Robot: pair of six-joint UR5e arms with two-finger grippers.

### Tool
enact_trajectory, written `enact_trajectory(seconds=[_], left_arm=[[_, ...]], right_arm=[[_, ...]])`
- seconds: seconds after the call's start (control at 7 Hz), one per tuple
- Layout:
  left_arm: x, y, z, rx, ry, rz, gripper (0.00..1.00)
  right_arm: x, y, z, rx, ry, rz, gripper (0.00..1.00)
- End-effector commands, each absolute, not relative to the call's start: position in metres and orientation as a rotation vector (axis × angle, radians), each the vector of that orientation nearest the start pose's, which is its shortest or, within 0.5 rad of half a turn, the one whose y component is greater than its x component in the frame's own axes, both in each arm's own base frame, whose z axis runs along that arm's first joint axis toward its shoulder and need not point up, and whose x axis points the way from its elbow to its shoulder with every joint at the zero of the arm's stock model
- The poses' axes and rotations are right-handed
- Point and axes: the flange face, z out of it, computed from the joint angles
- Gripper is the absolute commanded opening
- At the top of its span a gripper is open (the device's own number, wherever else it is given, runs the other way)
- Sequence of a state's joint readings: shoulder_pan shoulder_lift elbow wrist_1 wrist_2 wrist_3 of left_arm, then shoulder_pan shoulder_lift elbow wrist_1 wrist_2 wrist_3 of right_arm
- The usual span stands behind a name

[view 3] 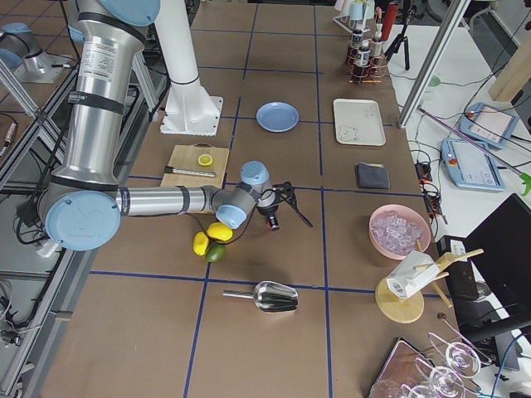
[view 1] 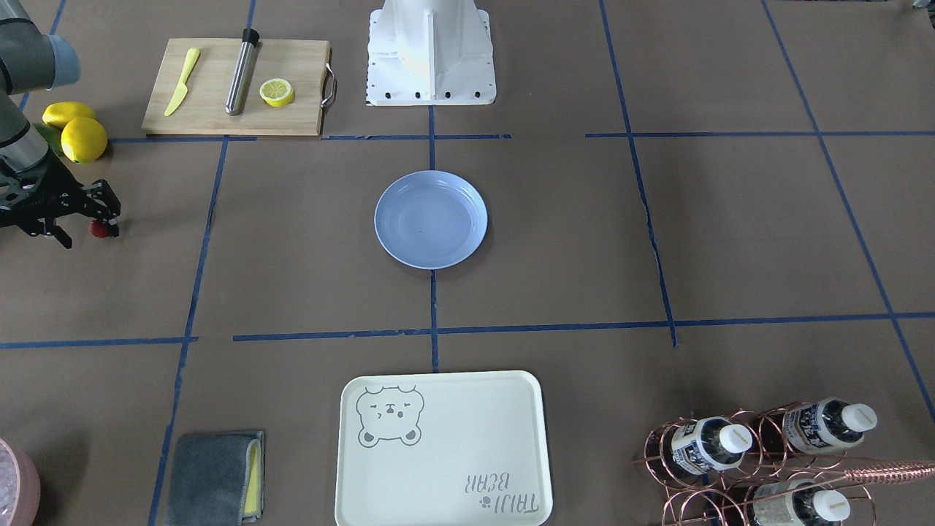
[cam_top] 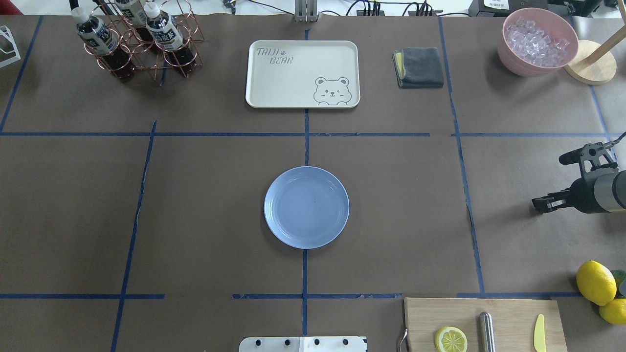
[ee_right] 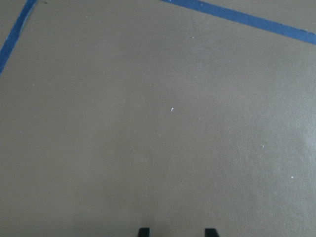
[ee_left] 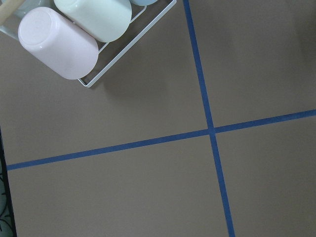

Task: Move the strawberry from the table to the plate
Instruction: 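Lower the right gripper onto the red strawberry and grasp it, then carry the strawberry with the right gripper over the blue plate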

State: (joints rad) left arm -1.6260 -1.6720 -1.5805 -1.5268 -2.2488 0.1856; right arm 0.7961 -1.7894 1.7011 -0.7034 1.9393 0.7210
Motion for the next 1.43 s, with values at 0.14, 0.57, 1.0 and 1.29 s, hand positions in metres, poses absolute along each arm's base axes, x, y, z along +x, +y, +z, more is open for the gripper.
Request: enact_trajectory(seconds=[0.14,0.57,1.0,1.29], left_arm=[[-0.100,-0.533,0.611,0.149,0.667,0.149,1.00],[-0.100,-0.533,0.610,0.154,0.669,0.151,1.00],[-0.099,-0.534,0.599,0.173,0.667,0.158,1.00],[-0.099,-0.534,0.596,0.179,0.666,0.160,1.00]], right_arm=[[-0.243,-0.376,0.557,0.372,-0.850,-0.224,0.00],[-0.325,-0.424,0.382,0.299,-0.896,-0.137,0.00],[-0.488,-0.410,0.209,0.233,-0.814,-0.033,0.00],[-0.595,-0.394,0.176,0.233,-0.764,0.018,0.00]])
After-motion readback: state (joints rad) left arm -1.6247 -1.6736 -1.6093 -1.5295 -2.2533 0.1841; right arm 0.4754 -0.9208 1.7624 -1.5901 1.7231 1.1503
